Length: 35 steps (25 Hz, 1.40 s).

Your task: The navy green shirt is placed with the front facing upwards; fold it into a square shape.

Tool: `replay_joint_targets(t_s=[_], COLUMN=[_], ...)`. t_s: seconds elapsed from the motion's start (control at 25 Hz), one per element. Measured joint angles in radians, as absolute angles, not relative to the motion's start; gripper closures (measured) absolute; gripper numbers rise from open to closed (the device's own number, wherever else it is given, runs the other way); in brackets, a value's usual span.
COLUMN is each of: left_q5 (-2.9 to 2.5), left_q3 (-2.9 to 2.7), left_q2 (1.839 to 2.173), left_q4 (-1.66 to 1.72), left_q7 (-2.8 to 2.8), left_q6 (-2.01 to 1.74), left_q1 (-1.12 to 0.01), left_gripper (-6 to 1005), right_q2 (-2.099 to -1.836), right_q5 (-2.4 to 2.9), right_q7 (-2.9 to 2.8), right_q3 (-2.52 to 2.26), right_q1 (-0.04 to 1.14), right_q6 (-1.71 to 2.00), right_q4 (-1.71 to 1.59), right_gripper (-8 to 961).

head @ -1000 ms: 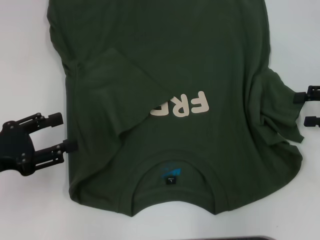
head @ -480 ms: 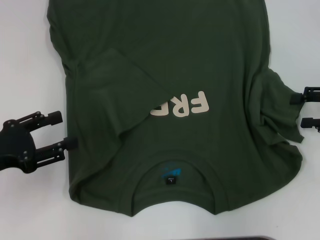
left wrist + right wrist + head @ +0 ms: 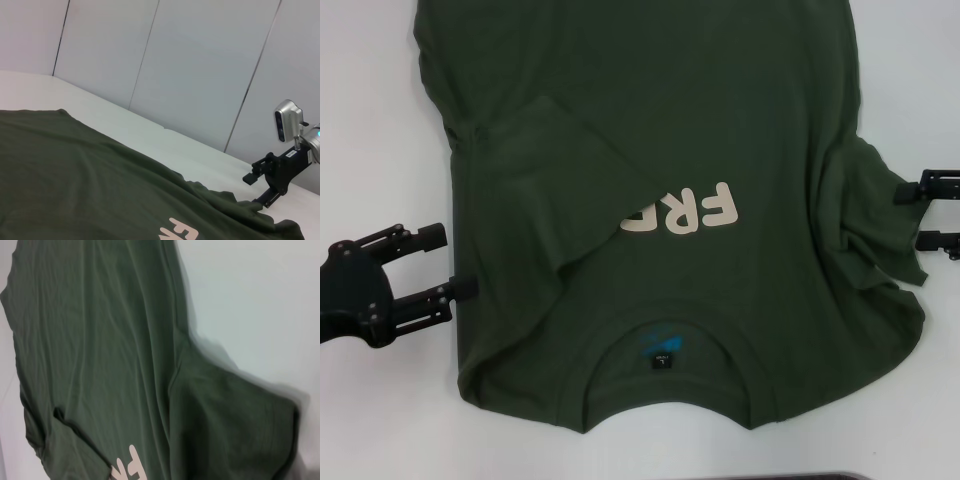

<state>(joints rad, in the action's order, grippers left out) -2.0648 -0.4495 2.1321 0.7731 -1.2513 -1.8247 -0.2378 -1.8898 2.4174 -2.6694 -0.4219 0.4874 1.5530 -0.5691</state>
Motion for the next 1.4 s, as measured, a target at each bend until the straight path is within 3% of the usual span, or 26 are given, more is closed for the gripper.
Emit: replay_joint_targets(t_s=[1.4], left_q5=[-2.063], left_q3=[-0.449], left_q2=[2.135], left_q4=[0.773], left_q7=[-1.252], left_q6=[-1.799], left_q1=[-0.238], left_gripper=[231], right_q2=[-1.903], right_q5=[2.386], right_q7=[-2.664], right_q3=[-0.422], right_q1=[0.528], right_q6=[1.553], right_q4=[-0.531], right_gripper=[103])
